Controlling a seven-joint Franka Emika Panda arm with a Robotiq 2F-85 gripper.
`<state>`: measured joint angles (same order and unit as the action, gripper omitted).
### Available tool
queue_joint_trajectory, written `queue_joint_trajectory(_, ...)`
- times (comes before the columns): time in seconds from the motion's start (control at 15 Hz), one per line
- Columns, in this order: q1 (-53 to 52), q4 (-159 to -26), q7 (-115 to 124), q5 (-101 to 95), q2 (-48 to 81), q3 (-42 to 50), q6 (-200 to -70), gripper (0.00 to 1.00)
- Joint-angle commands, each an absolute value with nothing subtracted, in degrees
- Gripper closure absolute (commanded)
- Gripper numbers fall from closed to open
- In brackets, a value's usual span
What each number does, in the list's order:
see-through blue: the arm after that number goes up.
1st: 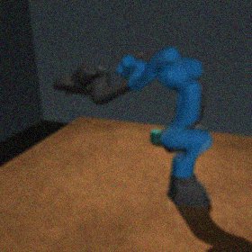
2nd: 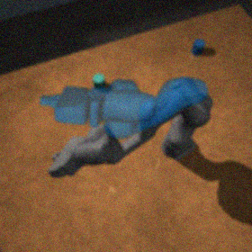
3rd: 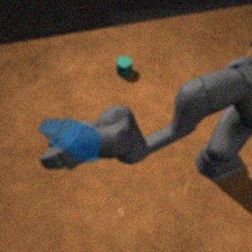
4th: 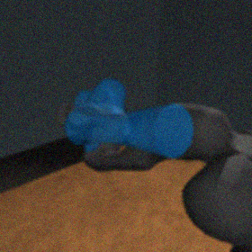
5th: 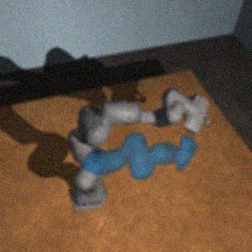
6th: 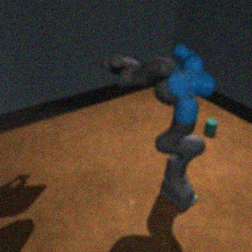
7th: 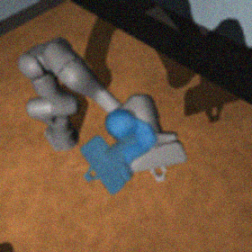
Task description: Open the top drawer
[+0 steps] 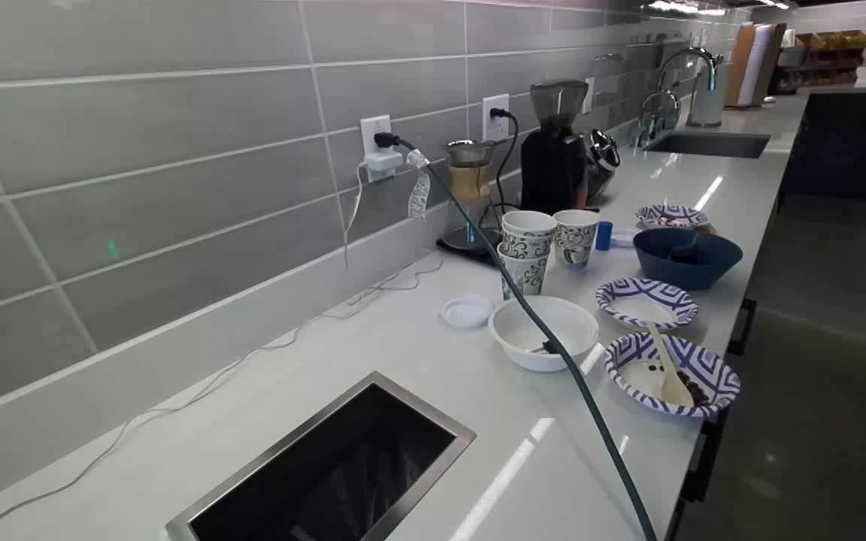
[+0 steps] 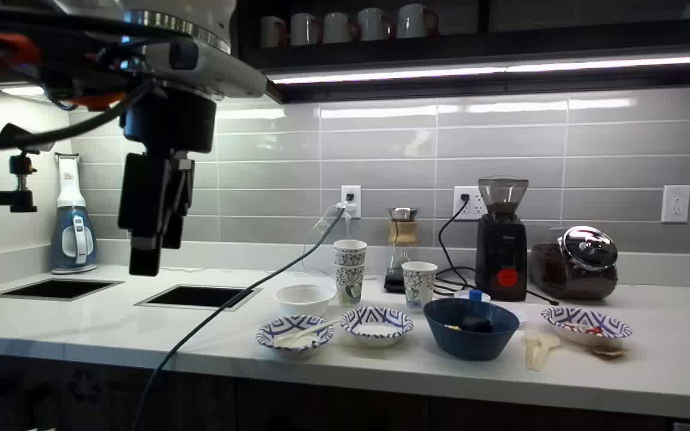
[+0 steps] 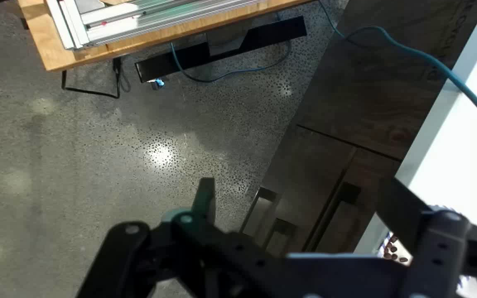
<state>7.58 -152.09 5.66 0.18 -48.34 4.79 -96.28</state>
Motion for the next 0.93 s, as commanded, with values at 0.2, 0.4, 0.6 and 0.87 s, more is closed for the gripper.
queue_joint_trajectory(0.2, 7.8, -152.0, 5.5, 0.3, -48.3, 4.6, -96.2, 0.00)
queue_joint_trajectory(0.4, 7.8, -152.0, 5.5, 0.3, -48.3, 4.6, -96.2, 0.00)
queue_joint_trajectory(0.6, 8.2, -152.8, 6.8, 1.3, -47.1, 4.9, -99.7, 0.00)
queue_joint_trajectory(0.87, 8.0, -158.1, 6.4, 2.7, -42.9, 6.2, -117.4, 0.00)
